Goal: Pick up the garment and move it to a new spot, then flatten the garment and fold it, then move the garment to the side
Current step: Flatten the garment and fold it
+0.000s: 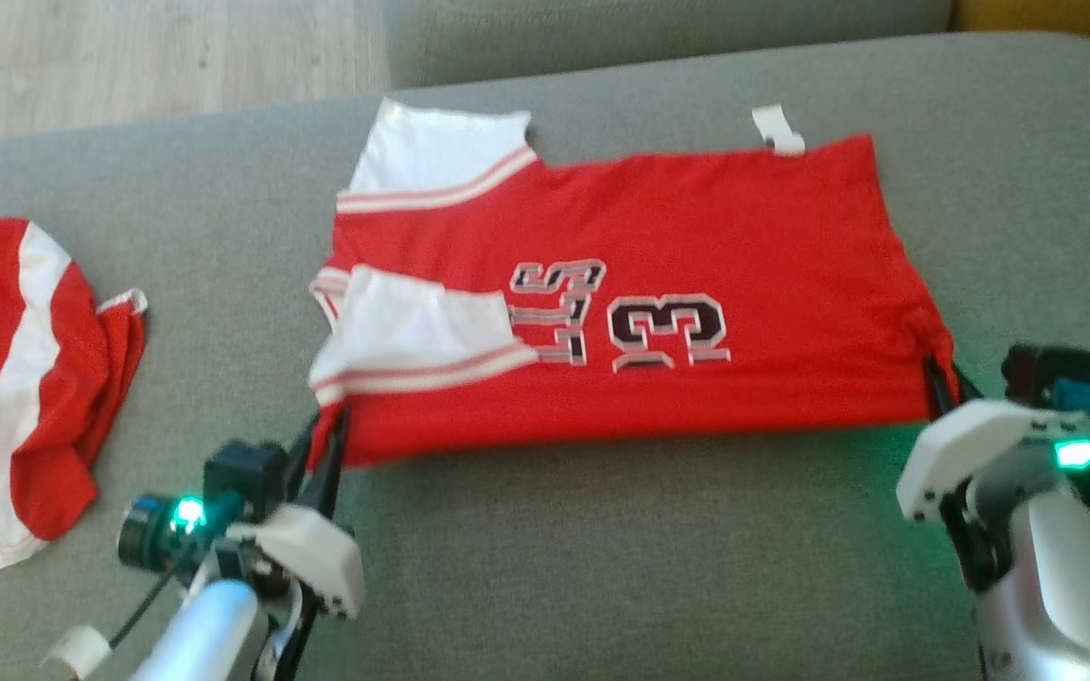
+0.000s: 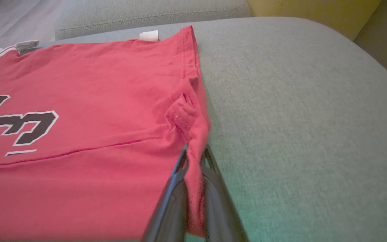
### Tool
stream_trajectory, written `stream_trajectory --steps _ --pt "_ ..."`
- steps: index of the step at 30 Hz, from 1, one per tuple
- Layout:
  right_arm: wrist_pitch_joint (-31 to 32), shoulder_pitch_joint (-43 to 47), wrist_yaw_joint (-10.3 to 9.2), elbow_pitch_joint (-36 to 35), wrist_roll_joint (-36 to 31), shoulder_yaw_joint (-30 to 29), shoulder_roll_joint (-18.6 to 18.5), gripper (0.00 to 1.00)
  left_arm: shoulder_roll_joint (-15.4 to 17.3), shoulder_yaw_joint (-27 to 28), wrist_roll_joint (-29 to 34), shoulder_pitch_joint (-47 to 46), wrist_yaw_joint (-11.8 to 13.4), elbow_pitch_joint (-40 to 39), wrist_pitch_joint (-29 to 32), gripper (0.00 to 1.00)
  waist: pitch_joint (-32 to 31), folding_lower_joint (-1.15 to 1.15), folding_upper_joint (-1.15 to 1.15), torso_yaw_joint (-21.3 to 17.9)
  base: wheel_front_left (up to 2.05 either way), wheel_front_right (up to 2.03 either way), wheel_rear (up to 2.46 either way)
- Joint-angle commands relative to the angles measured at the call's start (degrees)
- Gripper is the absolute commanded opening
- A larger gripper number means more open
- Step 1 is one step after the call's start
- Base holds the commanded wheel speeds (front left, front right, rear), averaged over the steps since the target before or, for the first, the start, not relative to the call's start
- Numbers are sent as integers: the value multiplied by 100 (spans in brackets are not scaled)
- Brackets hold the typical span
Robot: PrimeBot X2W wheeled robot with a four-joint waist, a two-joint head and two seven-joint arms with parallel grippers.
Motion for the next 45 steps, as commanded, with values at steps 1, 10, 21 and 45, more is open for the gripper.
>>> stream_trajectory --steps 1,10,21,45 --pt "97 46 39 -328 42 82 -61 0 243 195 -36 -58 -4 -171 30 0 -124 0 0 -25 0 0 0" --pt "935 1025 39 -1361 465 132 -90 0 391 46 -244 719 20 -830 448 0 -471 0 0 -109 0 0 0" --pt "1243 1519 39 -2000 642 -76 -34 100 489 50 -347 993 258 -1304 806 100 -428 0 0 -141 0 0 0" --pt "-16 -65 39 -2376 561 97 32 100 837 598 -97 -1400 53 -1379 387 100 520 0 0 -677 0 0 0"
